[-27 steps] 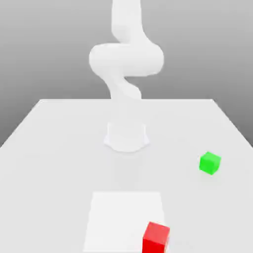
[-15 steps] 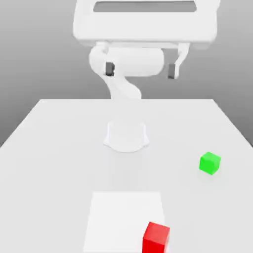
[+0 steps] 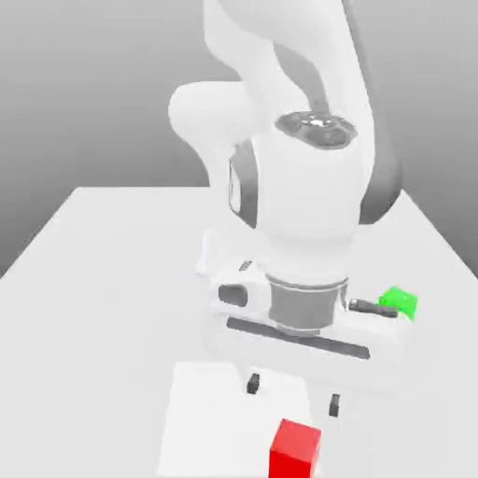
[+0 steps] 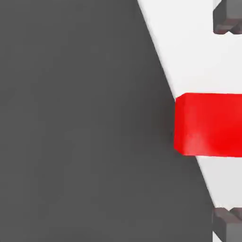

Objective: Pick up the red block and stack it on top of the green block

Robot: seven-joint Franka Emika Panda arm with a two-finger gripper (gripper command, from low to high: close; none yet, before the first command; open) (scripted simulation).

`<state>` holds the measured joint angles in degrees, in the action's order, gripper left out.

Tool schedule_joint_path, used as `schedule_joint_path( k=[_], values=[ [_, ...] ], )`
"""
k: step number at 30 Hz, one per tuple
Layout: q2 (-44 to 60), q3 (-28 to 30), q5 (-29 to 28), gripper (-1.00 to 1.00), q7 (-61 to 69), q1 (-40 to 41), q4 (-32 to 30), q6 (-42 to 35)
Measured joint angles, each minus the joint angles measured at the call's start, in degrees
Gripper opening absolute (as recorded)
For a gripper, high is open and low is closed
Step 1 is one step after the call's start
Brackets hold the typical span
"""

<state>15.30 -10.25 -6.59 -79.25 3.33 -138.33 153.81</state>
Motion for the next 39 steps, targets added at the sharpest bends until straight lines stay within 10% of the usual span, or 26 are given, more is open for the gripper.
schedule_joint_path(
  k=[3,4,18,32,39],
  values=[
    [6.23,1.69,-1.98,0.0,-1.79,-1.36,0.86,4.86],
    [7.92,2.32,-2.53,-1.0,-2.21,-1.88,1.13,6.24],
    [-4.79,-4.41,3.8,-1.0,2.7,-2.7,-3.65,-1.44],
    [-30.57,-19.96,24.13,-1.0,19.6,-34.65,-27.82,-1.91],
    [-24.11,-23.39,18.02,-1.0,15.61,-32.09,-29.05,5.81]
  ],
)
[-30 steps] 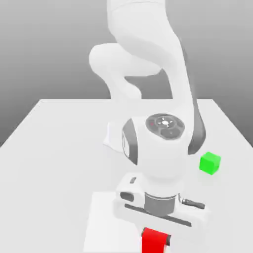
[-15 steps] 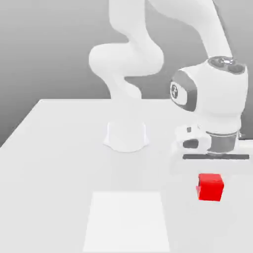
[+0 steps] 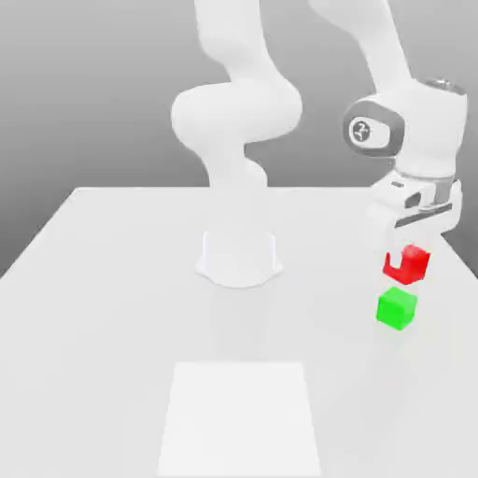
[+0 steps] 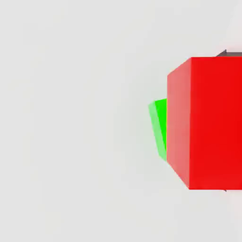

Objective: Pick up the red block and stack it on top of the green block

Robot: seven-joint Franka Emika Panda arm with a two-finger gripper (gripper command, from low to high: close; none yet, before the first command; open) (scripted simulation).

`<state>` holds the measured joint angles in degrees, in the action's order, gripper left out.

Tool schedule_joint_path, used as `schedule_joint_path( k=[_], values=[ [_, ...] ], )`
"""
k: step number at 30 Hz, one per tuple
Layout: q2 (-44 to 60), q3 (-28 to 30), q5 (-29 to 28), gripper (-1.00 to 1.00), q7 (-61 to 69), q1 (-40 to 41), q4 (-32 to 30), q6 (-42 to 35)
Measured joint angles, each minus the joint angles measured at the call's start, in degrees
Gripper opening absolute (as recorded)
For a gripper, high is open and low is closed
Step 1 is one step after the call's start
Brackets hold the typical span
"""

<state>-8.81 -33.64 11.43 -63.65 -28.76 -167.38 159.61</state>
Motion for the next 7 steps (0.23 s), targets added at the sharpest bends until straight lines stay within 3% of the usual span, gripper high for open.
schedule_joint_path(
  k=[5,6,7],
  values=[
    [8.14,0.07,-11.97,-1.0,-8.25,3.15,-0.13,7.38],
    [9.55,0.83,-14.81,1.0,-10.22,3.44,-0.14,8.57],
    [9.55,0.82,-14.81,1.0,-10.22,3.8,-0.14,8.57]
  ],
)
